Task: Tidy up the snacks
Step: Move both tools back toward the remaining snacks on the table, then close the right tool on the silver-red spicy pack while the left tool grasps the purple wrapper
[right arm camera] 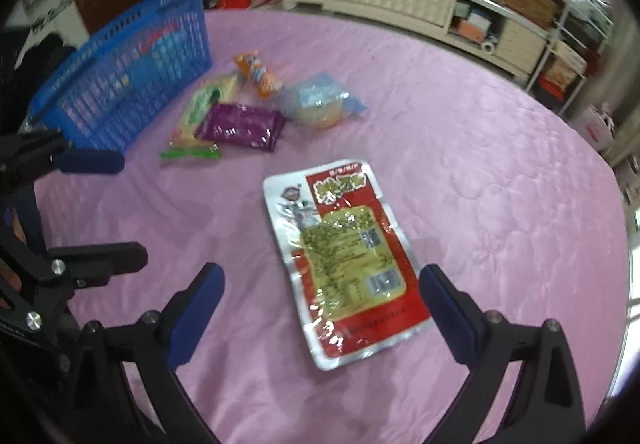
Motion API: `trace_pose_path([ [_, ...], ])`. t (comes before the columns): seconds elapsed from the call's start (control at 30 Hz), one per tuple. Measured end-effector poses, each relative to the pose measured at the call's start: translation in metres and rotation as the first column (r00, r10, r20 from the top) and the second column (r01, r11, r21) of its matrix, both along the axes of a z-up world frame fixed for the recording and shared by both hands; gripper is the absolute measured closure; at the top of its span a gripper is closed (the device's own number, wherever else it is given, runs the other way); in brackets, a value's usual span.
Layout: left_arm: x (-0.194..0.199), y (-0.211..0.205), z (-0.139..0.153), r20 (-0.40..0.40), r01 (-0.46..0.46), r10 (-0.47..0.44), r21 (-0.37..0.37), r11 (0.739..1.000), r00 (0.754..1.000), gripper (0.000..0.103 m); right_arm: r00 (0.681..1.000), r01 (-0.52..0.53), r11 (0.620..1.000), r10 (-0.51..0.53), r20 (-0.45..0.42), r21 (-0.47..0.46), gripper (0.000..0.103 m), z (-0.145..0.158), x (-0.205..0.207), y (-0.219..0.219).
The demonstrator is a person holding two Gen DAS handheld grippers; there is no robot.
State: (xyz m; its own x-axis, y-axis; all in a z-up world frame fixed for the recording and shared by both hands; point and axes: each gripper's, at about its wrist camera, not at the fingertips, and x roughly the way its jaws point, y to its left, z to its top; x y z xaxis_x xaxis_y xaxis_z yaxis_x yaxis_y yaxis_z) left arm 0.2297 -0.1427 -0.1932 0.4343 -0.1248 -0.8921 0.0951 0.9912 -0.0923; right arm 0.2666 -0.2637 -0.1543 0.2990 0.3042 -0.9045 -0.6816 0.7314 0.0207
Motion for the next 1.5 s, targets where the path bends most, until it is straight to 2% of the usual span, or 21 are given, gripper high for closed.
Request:
trace_pose_path([
  [0.2,0.009,0.000,-0.019,-0.038,-0.022,0.022,-0.009,1.000,0.999,0.022,0.997,-0.074,0.996,0.075,0.018,-0.051,0.004,-0.018,0.014,-0.001],
  [0.33,0.011,0.002,-0.024,-0.047,-0.043,0.042,-0.023,0.999,0.998,0.022,0.996,-0.085,0.996,0.084,-0.042,-0.017,0.004,-0.031,0.025,-0.003],
  [0.43,0.012,0.005,-0.026,-0.046,-0.057,0.056,-0.022,0.998,0.997,0.022,0.993,-0.118,0.992,0.117,-0.031,-0.041,0.004,-0.039,0.026,0.001],
  [0.47,0.012,0.007,-0.025,-0.045,-0.060,0.059,-0.025,0.998,0.997,0.022,0.992,-0.120,0.993,0.120,-0.029,-0.015,0.003,-0.039,0.028,0.000],
  [0.7,0.012,0.019,-0.026,-0.055,-0.096,0.093,-0.049,0.994,0.994,0.022,0.983,-0.183,0.983,0.183,-0.021,0.004,0.002,-0.041,0.034,0.004],
  [0.77,0.010,0.023,-0.028,-0.058,-0.105,0.101,-0.060,0.993,0.993,0.022,0.986,-0.160,0.987,0.160,-0.038,-0.003,0.005,-0.040,0.040,0.005],
  [0.83,0.008,0.025,-0.030,-0.057,-0.113,0.109,-0.065,0.992,0.992,0.022,0.993,-0.116,0.993,0.116,-0.035,0.004,0.019,-0.036,0.042,0.006],
  [0.9,0.005,0.028,-0.031,-0.055,-0.112,0.108,-0.063,0.992,0.993,0.022,0.993,-0.109,0.994,0.108,-0.036,-0.003,0.023,-0.036,0.038,0.008],
  [1.0,0.003,0.032,-0.032,-0.051,-0.116,0.113,-0.063,0.991,0.992,0.022,0.994,-0.106,0.994,0.106,-0.032,0.006,0.035,-0.033,0.031,0.012],
  [1.2,-0.003,0.043,-0.015,-0.023,-0.123,0.122,-0.051,0.991,0.992,0.022,0.996,-0.074,0.997,0.074,-0.041,0.009,0.039,-0.032,0.023,0.017],
  [1.4,0.000,0.051,-0.001,0.002,-0.112,0.112,-0.038,0.993,0.994,0.022,0.999,-0.002,0.998,0.005,-0.038,0.067,0.039,-0.031,0.025,0.009],
  [1.5,0.014,0.049,0.003,0.010,-0.090,0.090,0.018,0.996,0.996,0.022,0.997,0.057,0.993,-0.052,-0.053,0.104,0.041,-0.030,0.027,0.004],
])
